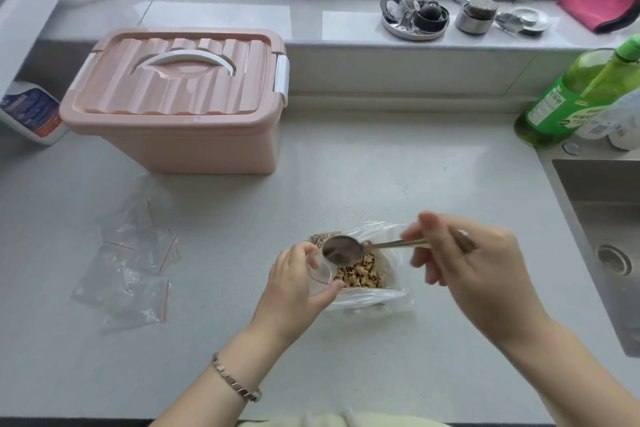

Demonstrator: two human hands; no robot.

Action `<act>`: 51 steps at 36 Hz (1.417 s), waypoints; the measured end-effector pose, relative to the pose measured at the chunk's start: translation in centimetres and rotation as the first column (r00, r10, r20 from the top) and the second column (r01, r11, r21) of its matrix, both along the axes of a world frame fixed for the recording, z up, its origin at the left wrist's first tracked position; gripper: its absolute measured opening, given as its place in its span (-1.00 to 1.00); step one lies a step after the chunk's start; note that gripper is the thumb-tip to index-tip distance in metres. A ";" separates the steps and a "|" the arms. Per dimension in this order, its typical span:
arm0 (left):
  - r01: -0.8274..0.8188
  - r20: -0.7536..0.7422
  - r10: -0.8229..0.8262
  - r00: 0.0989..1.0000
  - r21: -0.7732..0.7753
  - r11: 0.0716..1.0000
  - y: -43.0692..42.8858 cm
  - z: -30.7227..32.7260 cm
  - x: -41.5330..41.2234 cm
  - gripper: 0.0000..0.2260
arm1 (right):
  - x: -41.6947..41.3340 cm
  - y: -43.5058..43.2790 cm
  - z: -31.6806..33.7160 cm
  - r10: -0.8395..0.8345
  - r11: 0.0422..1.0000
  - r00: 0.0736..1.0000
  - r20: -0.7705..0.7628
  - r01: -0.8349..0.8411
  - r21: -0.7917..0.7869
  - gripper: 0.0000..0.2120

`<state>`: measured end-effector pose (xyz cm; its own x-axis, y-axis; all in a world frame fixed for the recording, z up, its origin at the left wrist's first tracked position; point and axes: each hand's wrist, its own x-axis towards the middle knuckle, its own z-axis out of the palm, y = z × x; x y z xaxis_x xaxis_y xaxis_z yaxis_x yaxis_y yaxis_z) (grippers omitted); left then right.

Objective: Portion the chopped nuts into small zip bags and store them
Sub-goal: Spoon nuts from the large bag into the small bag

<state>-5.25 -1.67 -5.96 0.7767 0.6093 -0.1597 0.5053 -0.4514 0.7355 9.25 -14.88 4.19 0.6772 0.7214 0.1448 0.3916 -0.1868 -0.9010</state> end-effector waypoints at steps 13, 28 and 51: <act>-0.127 0.001 0.129 0.992 -0.182 0.975 -0.4 -3.8 -1.0 -0.48 | 0.9 -3.3 -9.0 -0.259 0.912 0.960 -0.109 0.205 -0.356 -0.74; -0.079 -0.071 0.068 0.995 -0.164 0.983 0.1 -6.3 -2.5 -0.40 | 0.1 -3.0 -12.7 -0.467 0.880 0.746 -0.475 0.340 -0.330 -0.65; -0.339 0.178 0.431 0.885 -0.389 0.857 -0.7 -1.4 -2.3 -0.63 | 0.7 -4.8 -12.5 -0.520 0.833 0.449 -0.727 0.452 -0.317 -0.61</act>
<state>-7.51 -2.39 -7.35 0.5320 0.8110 -0.2434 0.3646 0.0401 0.9303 9.93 -19.64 -8.28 0.7418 0.2220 -0.6329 -0.6032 -0.1916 -0.7742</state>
